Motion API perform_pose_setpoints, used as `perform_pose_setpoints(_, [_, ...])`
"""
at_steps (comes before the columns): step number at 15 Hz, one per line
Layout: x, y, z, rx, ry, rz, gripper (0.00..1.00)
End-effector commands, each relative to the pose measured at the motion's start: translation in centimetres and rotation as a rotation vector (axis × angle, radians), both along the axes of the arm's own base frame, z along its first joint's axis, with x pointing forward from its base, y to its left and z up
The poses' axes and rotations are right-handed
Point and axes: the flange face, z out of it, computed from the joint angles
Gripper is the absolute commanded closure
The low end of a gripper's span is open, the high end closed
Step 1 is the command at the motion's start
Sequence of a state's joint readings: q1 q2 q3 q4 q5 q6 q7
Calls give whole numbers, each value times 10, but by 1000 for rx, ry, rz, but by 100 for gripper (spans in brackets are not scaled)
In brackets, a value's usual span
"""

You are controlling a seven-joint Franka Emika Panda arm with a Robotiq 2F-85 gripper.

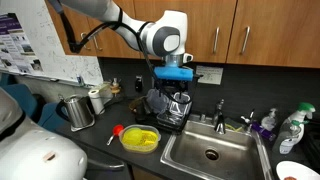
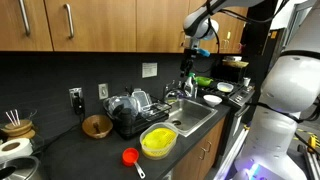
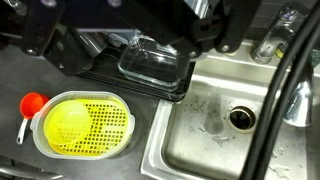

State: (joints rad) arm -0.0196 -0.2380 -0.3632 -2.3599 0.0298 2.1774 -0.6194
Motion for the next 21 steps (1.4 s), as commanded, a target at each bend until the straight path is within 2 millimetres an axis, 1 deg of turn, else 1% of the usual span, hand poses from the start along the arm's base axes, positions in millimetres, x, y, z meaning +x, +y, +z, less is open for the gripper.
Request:
perform_pose_setpoints(1, [0,0,0,0,1,0,0])
perform_pose_setpoints(12, [0,0,0,0,1,0,0])
perform_pose_setpoints(14, [-3,2,-1,-5,10,3,0])
perform_pose_setpoints(17, [-7,11,-6,-15,37,16,0])
perform_pose_setpoints(21, [-9,31,-15,-46,76,38,0])
